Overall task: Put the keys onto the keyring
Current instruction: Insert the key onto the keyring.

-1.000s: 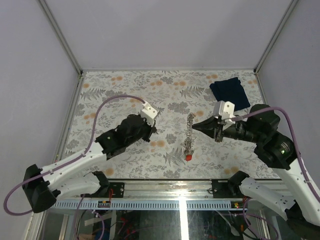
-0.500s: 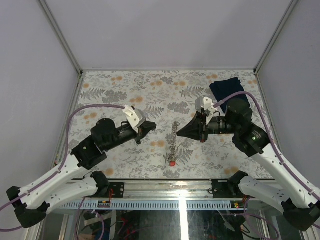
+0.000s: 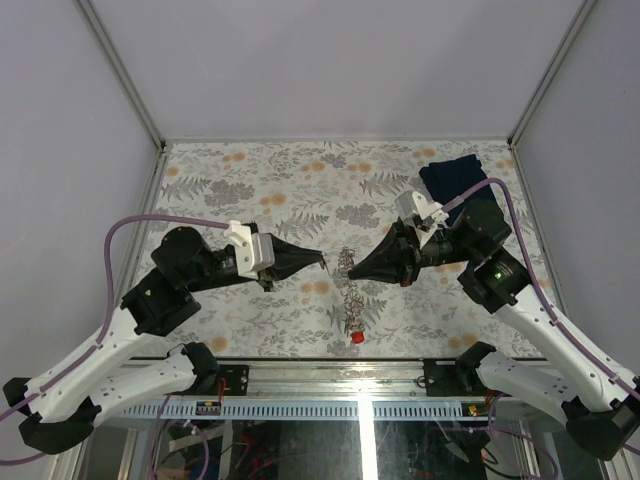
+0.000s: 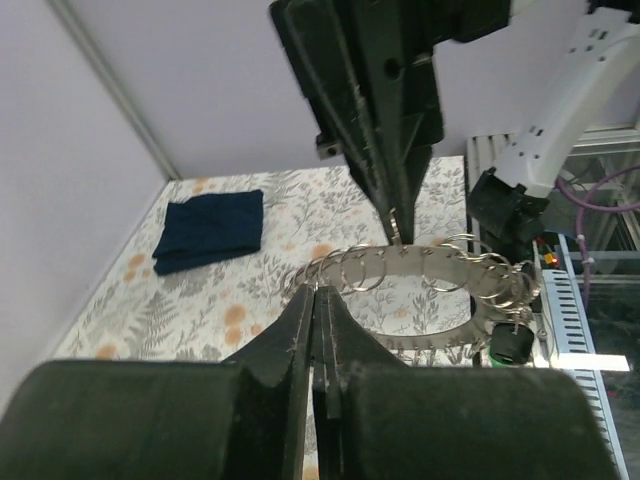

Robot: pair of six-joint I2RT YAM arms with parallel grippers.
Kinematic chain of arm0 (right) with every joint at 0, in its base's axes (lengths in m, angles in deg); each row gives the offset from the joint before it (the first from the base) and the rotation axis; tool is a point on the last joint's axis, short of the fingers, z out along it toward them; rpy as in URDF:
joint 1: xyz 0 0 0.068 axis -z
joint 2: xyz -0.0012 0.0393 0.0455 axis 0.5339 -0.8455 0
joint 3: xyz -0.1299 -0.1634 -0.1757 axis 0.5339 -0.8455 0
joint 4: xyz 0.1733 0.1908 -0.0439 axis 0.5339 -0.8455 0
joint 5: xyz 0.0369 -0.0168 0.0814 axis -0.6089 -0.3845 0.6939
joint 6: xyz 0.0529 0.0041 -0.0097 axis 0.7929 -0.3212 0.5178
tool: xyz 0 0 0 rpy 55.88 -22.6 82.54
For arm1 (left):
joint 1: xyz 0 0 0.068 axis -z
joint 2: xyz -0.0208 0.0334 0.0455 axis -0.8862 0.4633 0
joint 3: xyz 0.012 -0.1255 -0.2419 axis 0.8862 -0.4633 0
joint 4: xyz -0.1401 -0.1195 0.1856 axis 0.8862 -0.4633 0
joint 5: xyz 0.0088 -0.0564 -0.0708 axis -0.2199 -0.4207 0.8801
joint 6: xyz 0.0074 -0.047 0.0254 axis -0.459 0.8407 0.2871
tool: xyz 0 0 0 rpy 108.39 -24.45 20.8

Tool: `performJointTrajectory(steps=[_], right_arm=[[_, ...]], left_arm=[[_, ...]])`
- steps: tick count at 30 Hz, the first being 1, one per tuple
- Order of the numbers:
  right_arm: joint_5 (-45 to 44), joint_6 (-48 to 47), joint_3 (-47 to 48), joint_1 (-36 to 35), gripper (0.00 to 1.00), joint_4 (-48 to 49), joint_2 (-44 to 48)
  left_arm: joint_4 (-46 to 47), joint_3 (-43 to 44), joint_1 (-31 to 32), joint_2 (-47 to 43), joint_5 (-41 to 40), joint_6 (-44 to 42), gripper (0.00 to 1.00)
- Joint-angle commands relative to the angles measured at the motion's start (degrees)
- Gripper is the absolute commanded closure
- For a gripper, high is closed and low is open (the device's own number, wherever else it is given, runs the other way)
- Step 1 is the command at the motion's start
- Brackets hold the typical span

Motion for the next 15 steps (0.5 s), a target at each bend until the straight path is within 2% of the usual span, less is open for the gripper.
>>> performJointTrajectory(steps=[1,8,15], right_arm=[[3.0,4.4,1.3,-0.4,1.0,8.6,0.0],[3.4,10.1,0.9,-0.4,1.0,13.1,-0.6],[2.8,13.0,0.3,-0.4,1.0,15.9,-1.0]], left_arm=[[2.1,4.2,-0.1,0.9,8.1,-3.4,1.0],[0.9,7.3,-0.1,3.9,13.7,-4.8,1.0],[-0.2,8.7,-0.1,5.8,14.9,-5.3,1.0]])
